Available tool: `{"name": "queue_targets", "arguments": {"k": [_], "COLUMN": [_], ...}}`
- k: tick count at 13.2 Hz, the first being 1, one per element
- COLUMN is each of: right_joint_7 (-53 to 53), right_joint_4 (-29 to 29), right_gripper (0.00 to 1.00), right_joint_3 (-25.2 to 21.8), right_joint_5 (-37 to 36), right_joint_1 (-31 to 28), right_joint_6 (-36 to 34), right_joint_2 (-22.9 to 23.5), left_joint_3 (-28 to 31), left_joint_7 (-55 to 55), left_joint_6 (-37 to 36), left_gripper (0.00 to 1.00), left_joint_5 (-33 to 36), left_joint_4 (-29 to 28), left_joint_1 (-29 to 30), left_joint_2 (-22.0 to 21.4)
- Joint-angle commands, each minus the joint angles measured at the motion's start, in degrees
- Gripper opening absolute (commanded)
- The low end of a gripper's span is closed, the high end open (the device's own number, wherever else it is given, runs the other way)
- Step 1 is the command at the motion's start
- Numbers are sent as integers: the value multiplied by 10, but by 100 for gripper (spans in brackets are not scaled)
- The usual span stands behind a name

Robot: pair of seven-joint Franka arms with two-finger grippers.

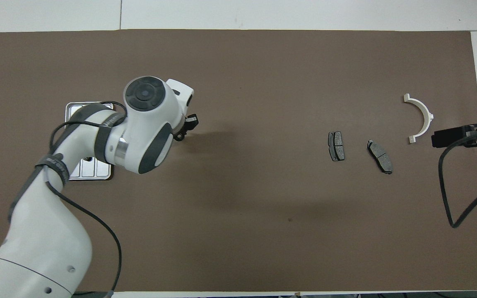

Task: Pick bearing gear from pile to tray
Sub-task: 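Carry the black bearing with the left gripper over the tray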

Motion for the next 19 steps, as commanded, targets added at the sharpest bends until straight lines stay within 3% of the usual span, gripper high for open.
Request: {"name": "queue_targets", "arguments": {"k": [1, 3, 7, 15, 19], "right_joint_7": [-9, -9, -9, -8, -8], "right_joint_4": [-2, 9, 12, 11, 12], "right_gripper": [100, 100, 100, 100, 100], "right_joint_3": [-6, -8, -8, -8, -9], "right_joint_5": [13, 13, 13, 13, 13], "right_joint_1": [3, 3, 3, 4, 4], "right_joint_6": [-5, -5, -9, -7, -2], "right_joint_2": [4, 18, 19, 16, 16], "left_joint_3": [-8, -8, -8, -7, -7], "left_joint_7": [188, 290, 367, 393, 389], "left_joint_6": [0, 14, 37, 85, 91], "left_gripper": [1, 1, 1, 1, 4], "left_joint_5": [6, 3, 3, 3, -4], "left_joint_4": [-14, -16, -34, -93, -96], "left_joint_1": [111, 162, 216, 232, 232], "left_joint_2": [-21, -19, -18, -19, -20]}}
